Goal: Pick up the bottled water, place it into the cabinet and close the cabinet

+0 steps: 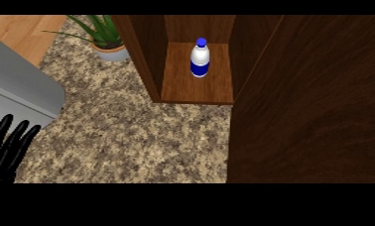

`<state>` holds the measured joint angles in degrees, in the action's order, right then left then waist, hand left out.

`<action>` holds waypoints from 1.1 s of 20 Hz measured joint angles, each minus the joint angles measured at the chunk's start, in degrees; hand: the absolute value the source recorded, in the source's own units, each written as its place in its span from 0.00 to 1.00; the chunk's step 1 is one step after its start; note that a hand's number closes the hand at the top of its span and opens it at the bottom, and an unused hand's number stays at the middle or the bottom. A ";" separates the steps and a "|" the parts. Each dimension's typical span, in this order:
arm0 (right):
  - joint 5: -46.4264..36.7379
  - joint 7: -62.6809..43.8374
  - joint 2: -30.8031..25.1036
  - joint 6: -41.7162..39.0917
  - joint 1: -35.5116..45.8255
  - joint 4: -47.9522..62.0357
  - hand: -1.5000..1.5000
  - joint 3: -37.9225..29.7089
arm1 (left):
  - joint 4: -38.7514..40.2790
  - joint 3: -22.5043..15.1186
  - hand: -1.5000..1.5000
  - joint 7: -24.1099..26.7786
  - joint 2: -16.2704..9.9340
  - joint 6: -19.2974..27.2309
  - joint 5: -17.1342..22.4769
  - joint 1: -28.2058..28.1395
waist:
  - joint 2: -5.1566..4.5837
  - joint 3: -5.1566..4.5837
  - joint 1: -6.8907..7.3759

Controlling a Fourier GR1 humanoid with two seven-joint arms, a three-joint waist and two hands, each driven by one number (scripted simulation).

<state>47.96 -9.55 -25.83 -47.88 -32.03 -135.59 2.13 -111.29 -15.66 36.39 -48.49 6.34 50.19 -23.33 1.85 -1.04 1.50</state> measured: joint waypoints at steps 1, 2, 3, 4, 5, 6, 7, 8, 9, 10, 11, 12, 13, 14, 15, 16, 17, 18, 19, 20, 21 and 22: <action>-0.12 -0.62 -0.26 0.12 0.96 0.05 1.00 0.82 | -0.04 0.52 0.00 0.06 -0.34 -0.40 0.44 -0.65 | 0.12 -0.03 0.11; -0.25 -1.22 -0.45 0.45 2.12 0.10 1.00 1.64 | -0.08 0.90 0.00 0.09 -0.62 -0.81 0.79 -1.16 | 0.18 -0.08 0.20; -0.38 -1.90 -0.60 0.82 3.19 0.16 1.00 2.50 | -0.08 1.36 0.00 0.09 -0.96 -1.17 1.15 -1.64 | 0.24 -0.11 0.21; -0.51 -2.58 -0.71 1.31 4.34 0.22 1.00 3.35 | -0.09 1.84 0.00 0.15 -1.29 -1.57 1.46 -2.04 | 0.28 -0.15 0.26; -0.63 -3.27 -0.76 2.03 5.42 0.29 1.00 4.17 | -0.15 2.38 0.00 0.24 -1.65 -1.97 1.74 -2.49 | 0.32 -0.18 0.35; -0.75 -3.99 -0.79 2.75 6.54 0.36 1.00 5.09 | -0.12 2.77 0.00 0.37 -1.93 -2.46 2.00 -2.95 | 0.34 -0.21 0.44; -0.87 -4.62 -0.66 3.65 7.55 0.41 1.00 6.00 | -0.08 3.25 0.00 0.44 -2.24 -2.83 2.26 -3.40 | 0.38 -0.23 0.40; -0.97 -5.19 -0.48 4.71 8.63 0.48 1.00 6.85 | -0.16 3.62 0.00 0.57 -2.56 -3.28 2.42 -3.93 | 0.43 -0.26 0.58; -1.09 -5.91 -0.31 5.61 9.73 0.57 1.00 7.94 | -0.12 4.07 0.00 0.57 -2.85 -3.66 2.77 -4.31 | 0.41 -0.28 0.64; -1.21 -6.57 -0.02 6.68 10.79 0.65 1.00 9.04 | -0.02 4.50 0.00 0.61 -3.20 -4.17 3.02 -4.73 | 0.41 -0.30 0.66; -1.33 -7.32 0.22 7.76 11.93 0.74 1.00 10.15 | -0.03 4.81 0.00 0.69 -3.56 -4.60 3.08 -5.20 | 0.42 -0.31 0.86; -1.45 -7.98 0.56 8.92 13.16 0.83 1.00 11.14 | -0.02 5.36 0.00 0.70 -3.96 -4.93 3.31 -5.48 | 0.41 -0.32 0.93; -1.58 -8.76 0.80 10.05 14.39 0.92 1.00 12.09 | 0.15 5.88 0.00 0.83 -4.26 -5.43 3.56 -5.86 | 0.43 -0.34 1.03; -1.71 -9.54 1.06 11.16 15.65 1.01 1.00 13.10 | 0.30 6.26 0.00 0.99 -4.53 -5.87 3.64 -6.27 | 0.47 -0.37 1.18; -1.85 -10.28 1.45 12.42 16.88 1.10 1.00 14.01 | 0.50 6.68 0.00 1.13 -4.79 -6.42 3.87 -6.80 | 0.51 -0.38 1.30; -2.00 -11.11 1.81 13.67 18.38 1.21 1.00 14.92 | 0.59 7.09 0.00 1.15 -5.06 -6.88 4.17 -7.09 | 0.44 -0.38 1.44; -2.16 -11.89 2.32 14.97 19.89 1.32 1.00 15.91 | 0.69 7.47 0.00 1.26 -5.26 -7.36 4.37 -7.38 | 0.41 -0.37 1.54; -2.31 -12.67 2.85 16.29 21.36 1.42 1.00 16.95 | 0.73 7.74 0.00 1.33 -5.46 -7.86 4.58 -7.76 | 0.41 -0.37 1.68; -2.47 -13.45 3.50 17.66 22.79 1.56 1.00 18.00 | 0.78 8.18 0.00 1.50 -5.69 -8.49 4.86 -8.15 | 0.43 -0.35 1.92; -2.63 -14.16 4.21 19.14 24.35 1.66 1.00 18.94 | 0.87 8.70 0.00 1.65 -5.98 -9.01 5.09 -8.58 | 0.44 -0.32 2.12; -2.79 -14.94 4.96 20.65 26.02 1.77 1.00 19.98 | 0.91 9.10 0.00 1.75 -6.20 -9.48 5.28 -8.85 | 0.41 -0.30 2.15; -2.98 -15.68 5.80 22.17 27.87 1.92 1.00 20.82 | 1.04 9.40 0.00 1.86 -6.42 -10.10 5.44 -9.19 | 0.34 -0.28 2.37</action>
<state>44.98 -25.23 -20.03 -25.71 -4.16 -133.67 22.95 -110.25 -6.27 38.25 -54.92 -3.77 55.63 -32.52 2.19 -1.32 3.86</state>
